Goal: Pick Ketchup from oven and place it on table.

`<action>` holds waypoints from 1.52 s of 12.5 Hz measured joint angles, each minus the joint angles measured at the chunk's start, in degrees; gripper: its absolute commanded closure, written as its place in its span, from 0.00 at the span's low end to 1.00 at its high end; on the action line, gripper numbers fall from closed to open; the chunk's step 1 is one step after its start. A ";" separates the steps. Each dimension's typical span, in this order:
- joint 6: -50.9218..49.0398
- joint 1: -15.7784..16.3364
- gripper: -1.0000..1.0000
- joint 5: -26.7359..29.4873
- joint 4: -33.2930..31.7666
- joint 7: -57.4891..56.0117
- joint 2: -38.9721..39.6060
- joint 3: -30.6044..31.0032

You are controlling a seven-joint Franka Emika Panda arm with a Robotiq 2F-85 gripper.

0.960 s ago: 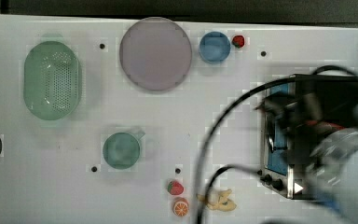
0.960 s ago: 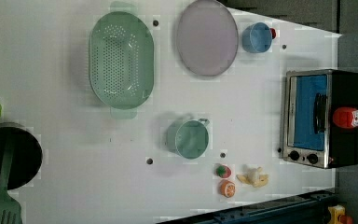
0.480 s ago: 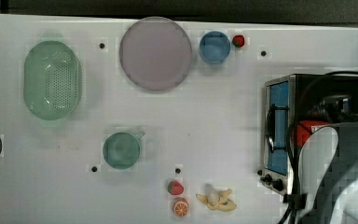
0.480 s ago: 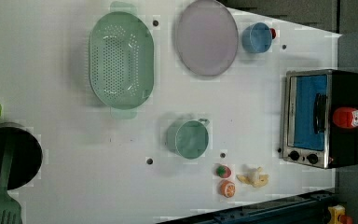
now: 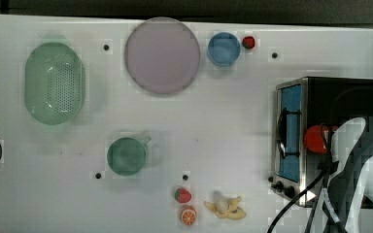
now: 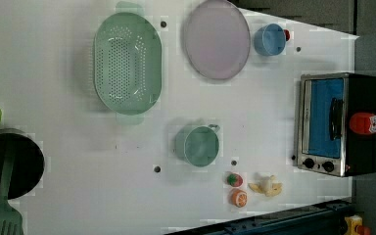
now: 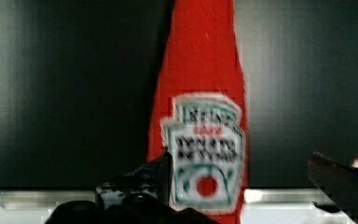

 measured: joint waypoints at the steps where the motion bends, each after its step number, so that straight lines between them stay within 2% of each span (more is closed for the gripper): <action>1: 0.60 -0.51 0.00 0.00 0.17 -0.05 0.74 0.25; 3: 2.92 -0.59 0.00 5.46 0.50 -0.03 1.92 -0.39; 6: 4.60 -0.42 0.00 5.46 1.73 0.02 5.20 -2.07; 7: 4.74 -0.24 0.26 5.47 1.96 0.02 6.80 -2.71; 8: 5.02 -0.56 0.37 5.54 1.85 -0.12 7.90 -2.55; 9: 5.50 -0.57 0.39 5.54 0.73 -0.16 8.09 -2.10; 11: 4.71 -0.82 0.39 6.10 -0.62 0.00 7.54 -1.09; 14: 2.90 -0.31 0.39 5.31 2.46 -0.10 5.39 -0.45; 17: -9.81 0.88 0.39 3.19 9.29 -0.15 3.47 -0.03; 18: -14.33 0.80 0.39 2.82 11.30 -0.15 0.47 2.21; 19: -16.81 3.00 0.39 1.10 12.25 -0.05 -3.99 3.61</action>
